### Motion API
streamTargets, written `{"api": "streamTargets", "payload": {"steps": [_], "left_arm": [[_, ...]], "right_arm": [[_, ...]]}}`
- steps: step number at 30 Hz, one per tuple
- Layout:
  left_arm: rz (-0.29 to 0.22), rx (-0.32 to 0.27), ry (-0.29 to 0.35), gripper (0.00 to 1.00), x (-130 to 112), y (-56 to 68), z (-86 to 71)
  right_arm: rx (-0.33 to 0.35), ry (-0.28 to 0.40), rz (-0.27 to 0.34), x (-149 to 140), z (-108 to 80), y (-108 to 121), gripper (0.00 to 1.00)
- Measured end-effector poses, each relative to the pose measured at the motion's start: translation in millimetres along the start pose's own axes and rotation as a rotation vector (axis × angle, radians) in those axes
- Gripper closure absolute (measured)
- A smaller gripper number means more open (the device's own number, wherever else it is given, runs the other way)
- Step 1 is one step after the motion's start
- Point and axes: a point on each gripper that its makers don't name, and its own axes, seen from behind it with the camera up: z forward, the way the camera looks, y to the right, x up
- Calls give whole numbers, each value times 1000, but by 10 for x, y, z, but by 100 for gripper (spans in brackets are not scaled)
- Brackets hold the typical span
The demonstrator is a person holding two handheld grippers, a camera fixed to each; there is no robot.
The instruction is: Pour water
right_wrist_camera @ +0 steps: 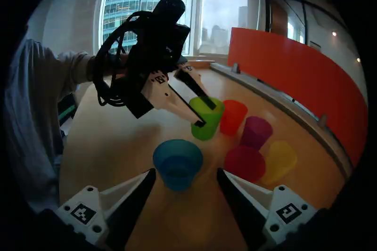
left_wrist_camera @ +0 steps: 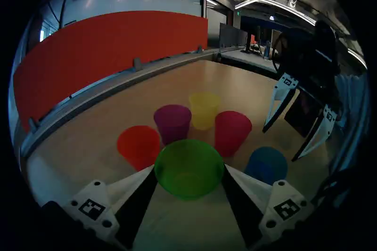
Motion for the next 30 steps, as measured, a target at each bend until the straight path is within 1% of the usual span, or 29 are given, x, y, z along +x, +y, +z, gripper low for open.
{"api": "streamTargets", "payload": {"steps": [9,15,30], "left_arm": [[5,27,53,11,153,-81,-214],[14,45,81,11,227,-128,-319],[18,90,170,11,500,-258,-587]], "right_arm": [[11,-21,-1,-79,135,-52,0],[14,-34,-10,-112,255,-77,0],[18,-31,-17,-72,456,-134,0]]}}
